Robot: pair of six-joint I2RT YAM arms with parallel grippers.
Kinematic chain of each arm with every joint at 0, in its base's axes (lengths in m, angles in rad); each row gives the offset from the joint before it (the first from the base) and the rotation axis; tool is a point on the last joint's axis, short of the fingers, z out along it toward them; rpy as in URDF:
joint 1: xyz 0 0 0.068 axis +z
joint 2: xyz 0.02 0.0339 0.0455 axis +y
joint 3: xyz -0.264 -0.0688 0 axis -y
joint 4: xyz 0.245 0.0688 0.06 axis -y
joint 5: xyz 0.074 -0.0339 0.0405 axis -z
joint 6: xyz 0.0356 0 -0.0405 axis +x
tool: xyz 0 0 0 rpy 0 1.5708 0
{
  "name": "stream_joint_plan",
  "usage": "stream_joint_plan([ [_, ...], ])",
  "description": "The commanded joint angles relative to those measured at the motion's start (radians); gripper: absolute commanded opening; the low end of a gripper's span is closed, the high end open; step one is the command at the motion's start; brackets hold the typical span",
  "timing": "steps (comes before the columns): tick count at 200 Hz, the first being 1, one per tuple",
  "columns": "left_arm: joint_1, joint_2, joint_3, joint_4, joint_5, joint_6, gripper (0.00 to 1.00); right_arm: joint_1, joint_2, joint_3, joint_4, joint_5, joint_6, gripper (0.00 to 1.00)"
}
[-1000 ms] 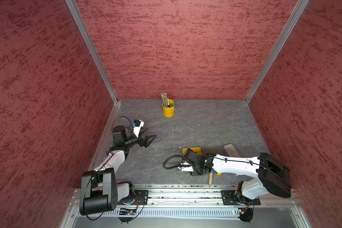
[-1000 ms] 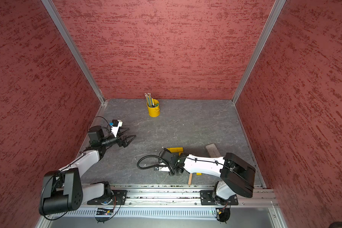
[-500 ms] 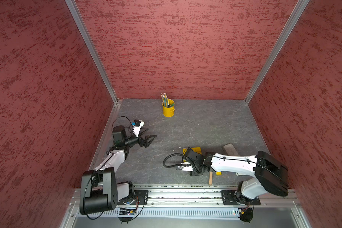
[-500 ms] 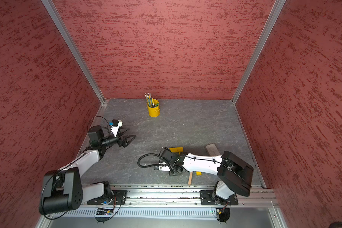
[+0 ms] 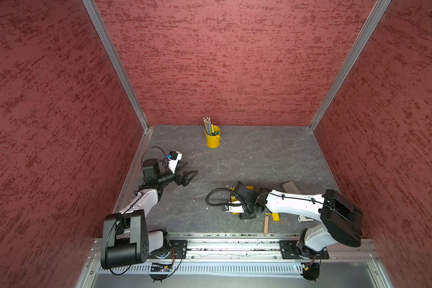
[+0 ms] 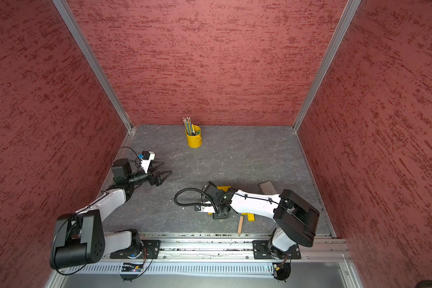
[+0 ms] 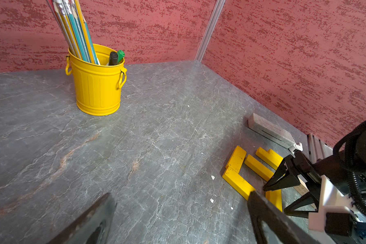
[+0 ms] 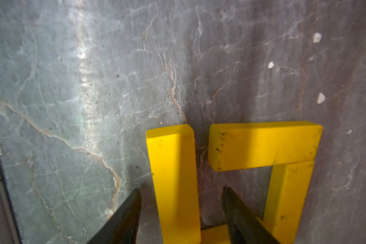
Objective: Assemble the number 8 with building blocks
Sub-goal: Assemble the building block at the center of the board.
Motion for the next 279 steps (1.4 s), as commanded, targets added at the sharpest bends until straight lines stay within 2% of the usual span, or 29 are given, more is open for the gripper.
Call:
stream_joint_plan([
  [1, 0.008, 0.005, 0.019, -0.001, 0.01, 0.012, 1.0, -0.006, 0.003, 0.005, -0.025, -0.045, -0.021, 0.6],
  [55, 0.008, 0.005, 0.019, -0.003, 0.009, 0.013, 1.0, -0.006, 0.02, -0.01, -0.002, -0.039, -0.02, 0.56],
  [122, 0.008, 0.005, 0.017, -0.001, 0.006, 0.014, 1.0, -0.018, 0.055, -0.001, 0.016, -0.037, -0.022, 0.57],
  [279, 0.008, -0.003, 0.016, -0.004, 0.001, 0.017, 1.0, -0.036, 0.054, -0.004, 0.009, -0.038, -0.027, 0.43],
])
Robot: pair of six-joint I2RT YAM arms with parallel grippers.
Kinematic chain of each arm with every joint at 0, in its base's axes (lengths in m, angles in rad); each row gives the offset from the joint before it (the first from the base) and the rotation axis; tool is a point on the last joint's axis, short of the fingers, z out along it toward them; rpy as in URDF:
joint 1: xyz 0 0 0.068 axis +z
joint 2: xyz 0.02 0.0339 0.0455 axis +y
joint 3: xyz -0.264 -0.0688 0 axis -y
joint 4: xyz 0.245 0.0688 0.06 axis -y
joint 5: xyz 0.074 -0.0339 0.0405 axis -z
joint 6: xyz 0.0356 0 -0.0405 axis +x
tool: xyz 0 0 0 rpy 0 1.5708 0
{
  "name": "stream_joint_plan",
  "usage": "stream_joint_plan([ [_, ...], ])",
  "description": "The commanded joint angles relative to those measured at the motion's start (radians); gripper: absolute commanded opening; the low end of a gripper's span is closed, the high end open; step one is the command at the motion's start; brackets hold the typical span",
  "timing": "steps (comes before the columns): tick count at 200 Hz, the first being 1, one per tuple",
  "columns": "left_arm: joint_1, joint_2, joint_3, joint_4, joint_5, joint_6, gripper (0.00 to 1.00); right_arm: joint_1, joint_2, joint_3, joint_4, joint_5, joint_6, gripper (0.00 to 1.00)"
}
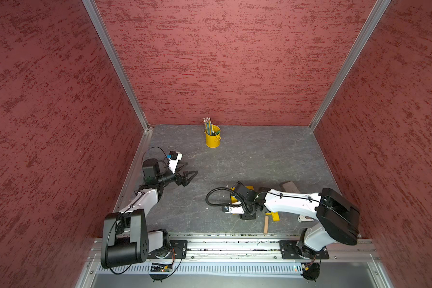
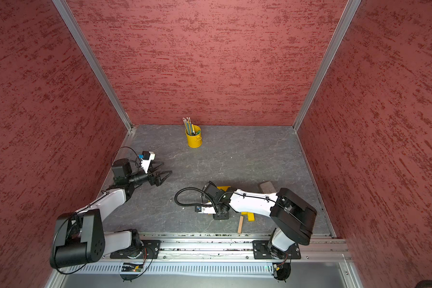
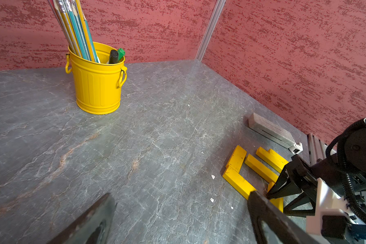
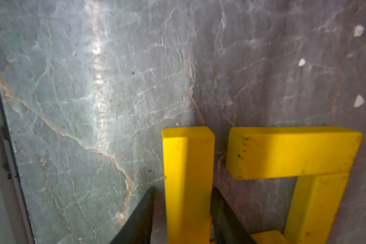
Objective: Assemble the number 8 with building blocks
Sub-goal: Assemble the building block at the center of the board.
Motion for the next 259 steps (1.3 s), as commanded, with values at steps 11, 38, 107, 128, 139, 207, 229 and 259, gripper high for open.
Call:
stream_joint_plan([
  [11, 0.008, -0.008, 0.017, -0.004, 0.003, 0.016, 1.0, -0.024, 0.024, -0.005, 0.015, 0.009, -0.022, 0.43],
  [38, 0.008, -0.009, 0.017, -0.005, 0.003, 0.016, 1.0, -0.035, 0.021, -0.01, 0.024, 0.029, -0.033, 0.42],
  [107, 0.008, -0.008, 0.017, -0.008, 0.006, 0.018, 1.0, -0.046, 0.023, -0.009, 0.039, 0.042, -0.04, 0.41],
  [128, 0.008, -0.008, 0.017, -0.007, 0.006, 0.018, 1.0, -0.046, 0.023, -0.007, 0.036, 0.039, -0.038, 0.4],
  [139, 0.008, -0.01, 0.016, -0.007, 0.006, 0.018, 1.0, -0.046, 0.021, -0.009, 0.034, 0.038, -0.038, 0.37],
  [207, 0.008, -0.016, 0.015, -0.011, 0.007, 0.019, 1.0, -0.046, 0.008, -0.015, 0.01, 0.035, -0.03, 0.33],
  [229, 0.008, -0.017, 0.014, -0.012, 0.006, 0.02, 1.0, -0.046, -0.001, -0.028, 0.015, 0.055, -0.039, 0.36],
  [259, 0.008, -0.02, 0.016, -0.014, 0.007, 0.018, 1.0, -0.046, 0.003, -0.031, 0.026, 0.076, -0.048, 0.39],
])
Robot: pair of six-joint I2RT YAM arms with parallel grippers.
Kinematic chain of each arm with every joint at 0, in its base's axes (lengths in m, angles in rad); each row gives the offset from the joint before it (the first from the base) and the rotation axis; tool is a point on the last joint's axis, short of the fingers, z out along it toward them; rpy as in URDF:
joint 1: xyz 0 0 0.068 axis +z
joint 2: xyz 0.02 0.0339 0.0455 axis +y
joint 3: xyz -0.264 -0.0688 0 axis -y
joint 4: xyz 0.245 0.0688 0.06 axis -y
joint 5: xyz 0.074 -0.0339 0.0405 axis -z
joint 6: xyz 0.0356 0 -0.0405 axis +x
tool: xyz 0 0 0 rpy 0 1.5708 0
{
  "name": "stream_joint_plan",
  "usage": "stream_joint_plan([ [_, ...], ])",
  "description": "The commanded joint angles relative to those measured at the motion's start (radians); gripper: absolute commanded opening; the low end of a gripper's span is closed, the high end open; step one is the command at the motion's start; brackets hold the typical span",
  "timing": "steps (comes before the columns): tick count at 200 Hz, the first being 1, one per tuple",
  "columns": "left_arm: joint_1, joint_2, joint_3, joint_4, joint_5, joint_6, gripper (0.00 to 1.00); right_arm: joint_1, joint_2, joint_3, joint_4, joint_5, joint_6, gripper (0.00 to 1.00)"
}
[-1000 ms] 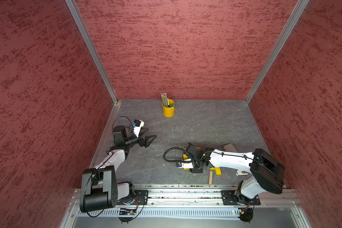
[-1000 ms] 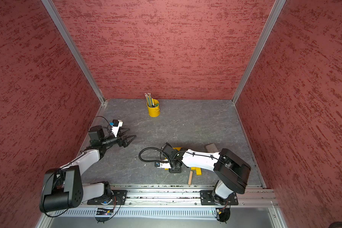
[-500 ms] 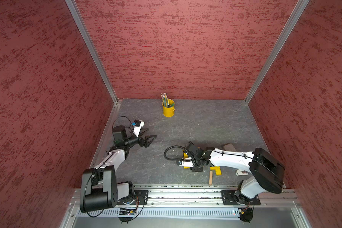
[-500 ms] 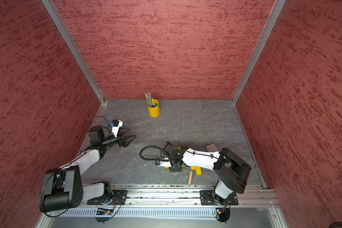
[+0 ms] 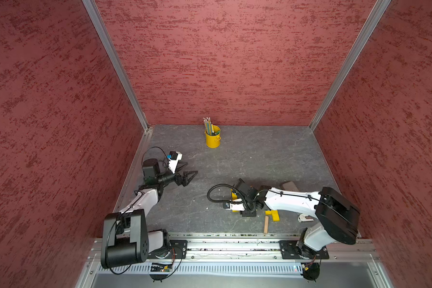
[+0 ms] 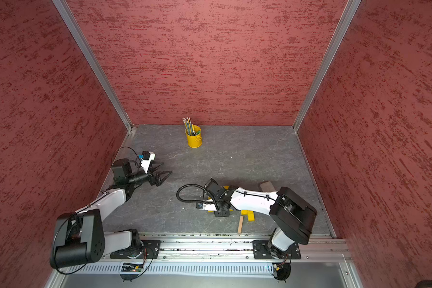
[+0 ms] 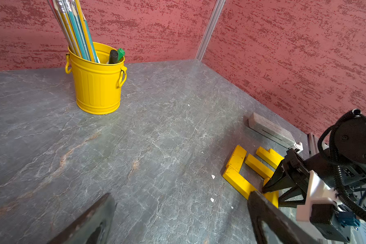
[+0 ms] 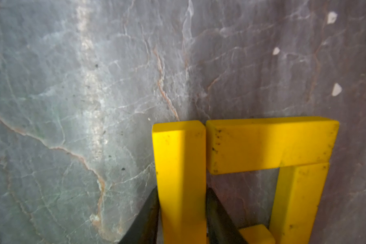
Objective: Assemble the number 8 with building blocks
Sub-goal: Assemble the building block at the center of the board, then pick up the building block from the center of the board.
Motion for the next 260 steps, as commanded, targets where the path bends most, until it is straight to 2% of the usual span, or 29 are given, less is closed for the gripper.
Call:
stream_joint_plan([
  [1, 0.008, -0.019, 0.016, -0.012, 0.007, 0.014, 1.0, -0.008, 0.0, -0.027, -0.003, 0.048, -0.03, 0.39],
  [24, 0.007, -0.019, 0.016, -0.011, 0.007, 0.015, 1.0, -0.008, 0.003, -0.025, 0.005, 0.056, -0.032, 0.44],
  [46, 0.006, -0.018, 0.015, -0.011, 0.008, 0.014, 1.0, -0.008, 0.0, -0.025, 0.015, 0.071, -0.027, 0.53],
  [96, 0.007, -0.015, 0.016, -0.013, 0.008, 0.017, 1.0, -0.008, -0.02, -0.011, 0.01, 0.062, -0.007, 0.68],
  [100, 0.007, -0.015, 0.015, -0.014, 0.007, 0.018, 1.0, -0.008, -0.023, -0.01, 0.008, 0.06, -0.005, 0.82],
  [102, 0.007, -0.015, 0.014, -0.013, 0.007, 0.019, 1.0, -0.008, -0.025, -0.008, 0.007, 0.06, -0.004, 0.93],
  [106, 0.007, -0.013, 0.013, -0.012, 0.006, 0.02, 1.0, -0.008, -0.026, -0.007, 0.004, 0.059, -0.003, 0.99],
  [170, 0.008, -0.01, 0.003, -0.008, -0.013, 0.034, 1.0, -0.008, -0.15, 0.048, -0.028, 0.079, 0.044, 0.99],
  [189, 0.01, -0.013, 0.003, -0.008, -0.02, 0.037, 1.0, -0.005, -0.191, 0.094, -0.045, 0.133, 0.076, 0.99],
  [197, 0.01, -0.015, 0.003, -0.008, -0.024, 0.037, 1.0, 0.003, -0.207, 0.107, -0.024, 0.225, 0.096, 0.99],
  [220, 0.011, -0.022, 0.004, -0.011, -0.023, 0.028, 1.0, 0.007, -0.262, 0.122, 0.086, 0.666, 0.272, 0.99],
  [232, 0.01, -0.029, 0.004, -0.01, -0.023, 0.023, 1.0, 0.007, -0.268, 0.176, 0.022, 0.838, 0.458, 0.99],
  [237, 0.011, -0.032, 0.006, -0.009, -0.023, 0.02, 1.0, 0.006, -0.263, 0.216, -0.077, 0.824, 0.541, 0.99],
  [260, 0.01, -0.051, 0.006, -0.014, -0.018, 0.008, 1.0, 0.001, -0.199, 0.399, -0.475, 0.561, 0.868, 0.99],
])
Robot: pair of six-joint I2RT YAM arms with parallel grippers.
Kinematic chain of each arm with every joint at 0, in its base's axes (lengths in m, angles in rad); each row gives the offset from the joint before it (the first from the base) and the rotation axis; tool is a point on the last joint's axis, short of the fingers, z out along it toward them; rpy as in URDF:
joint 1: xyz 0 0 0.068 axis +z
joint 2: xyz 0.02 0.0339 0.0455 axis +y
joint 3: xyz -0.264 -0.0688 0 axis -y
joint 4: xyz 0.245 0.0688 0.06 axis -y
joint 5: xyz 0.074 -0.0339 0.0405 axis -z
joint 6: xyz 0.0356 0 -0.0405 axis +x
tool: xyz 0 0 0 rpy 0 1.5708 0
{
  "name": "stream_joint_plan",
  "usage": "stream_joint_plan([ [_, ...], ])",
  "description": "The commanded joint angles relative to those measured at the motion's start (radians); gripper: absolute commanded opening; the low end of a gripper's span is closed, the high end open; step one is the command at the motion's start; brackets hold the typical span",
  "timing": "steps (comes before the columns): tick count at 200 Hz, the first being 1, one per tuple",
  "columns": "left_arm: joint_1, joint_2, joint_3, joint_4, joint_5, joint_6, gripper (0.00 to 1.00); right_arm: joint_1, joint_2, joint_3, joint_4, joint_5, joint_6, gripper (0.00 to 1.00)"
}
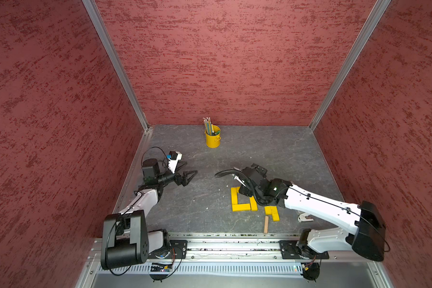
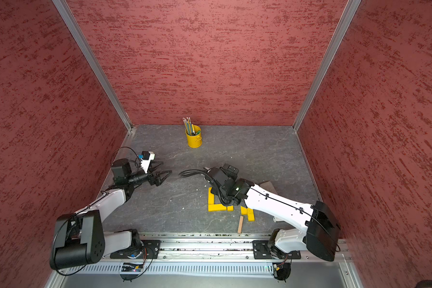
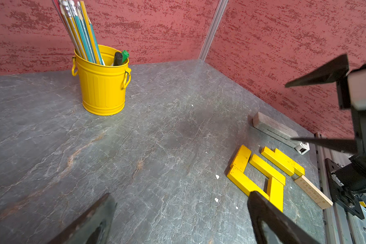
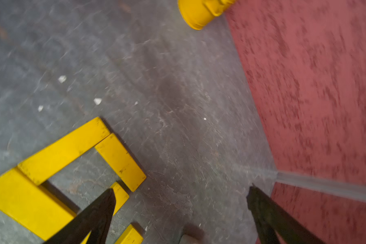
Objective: Assemble the number 8 with building blocks
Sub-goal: Pick up the building block from the center of the board.
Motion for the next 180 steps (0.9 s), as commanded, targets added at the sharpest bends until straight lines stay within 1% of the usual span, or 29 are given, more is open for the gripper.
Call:
stream_joint_plan([
  [1, 0.007, -0.033, 0.006, -0.01, 0.001, -0.008, 1.0, -0.001, 0.044, 0.158, -0.367, -0.022, 0.459, 0.99],
  [13, 0.006, -0.042, 0.003, -0.013, 0.001, -0.013, 1.0, -0.001, 0.093, 0.217, -0.497, -0.172, 0.662, 0.99],
  [18, 0.006, -0.045, 0.002, -0.015, 0.0, -0.014, 1.0, 0.0, 0.102, 0.22, -0.518, -0.262, 0.731, 0.99],
  [32, 0.004, -0.049, 0.001, -0.015, -0.007, -0.017, 1.0, 0.007, 0.069, 0.142, -0.463, -0.546, 0.88, 0.99],
  [36, 0.003, -0.051, 0.001, -0.016, -0.009, -0.017, 1.0, 0.014, 0.046, 0.109, -0.434, -0.595, 0.923, 0.99],
  [40, 0.003, -0.049, 0.0, -0.014, -0.009, -0.018, 1.0, 0.028, 0.016, 0.078, -0.41, -0.615, 0.977, 0.99],
  [49, 0.003, -0.047, 0.0, -0.01, -0.007, -0.02, 1.0, 0.058, -0.071, 0.003, -0.359, -0.606, 1.103, 0.99],
  [61, 0.001, -0.043, 0.0, -0.001, 0.0, -0.029, 1.0, 0.081, -0.223, -0.124, -0.296, -0.621, 1.267, 0.99],
  [75, -0.002, -0.043, 0.0, 0.005, 0.007, -0.037, 1.0, 0.124, -0.402, -0.239, -0.298, -0.601, 1.469, 0.99],
  [86, -0.004, -0.045, -0.002, 0.005, 0.007, -0.038, 1.0, 0.19, -0.5, -0.307, -0.296, -0.589, 1.575, 0.99],
  [96, -0.009, -0.049, -0.002, -0.002, 0.002, -0.032, 1.0, 0.268, -0.53, -0.335, -0.287, -0.573, 1.619, 0.99],
  [106, -0.013, -0.053, -0.008, -0.004, -0.009, -0.03, 1.0, 0.312, -0.507, -0.343, -0.291, -0.569, 1.617, 0.99],
  [131, -0.016, -0.074, -0.009, -0.025, -0.014, -0.027, 1.0, 0.324, -0.339, -0.337, -0.314, -0.591, 1.539, 0.99],
  [145, -0.016, -0.097, -0.008, -0.046, -0.019, -0.02, 1.0, 0.324, -0.301, -0.351, -0.309, -0.569, 1.56, 0.99],
  [158, -0.016, -0.117, -0.014, -0.06, -0.029, -0.016, 1.0, 0.323, -0.337, -0.403, -0.285, -0.565, 1.626, 0.98],
  [180, -0.018, -0.126, -0.02, -0.054, -0.04, -0.015, 1.0, 0.322, -0.5, -0.506, -0.284, -0.563, 1.791, 0.87],
])
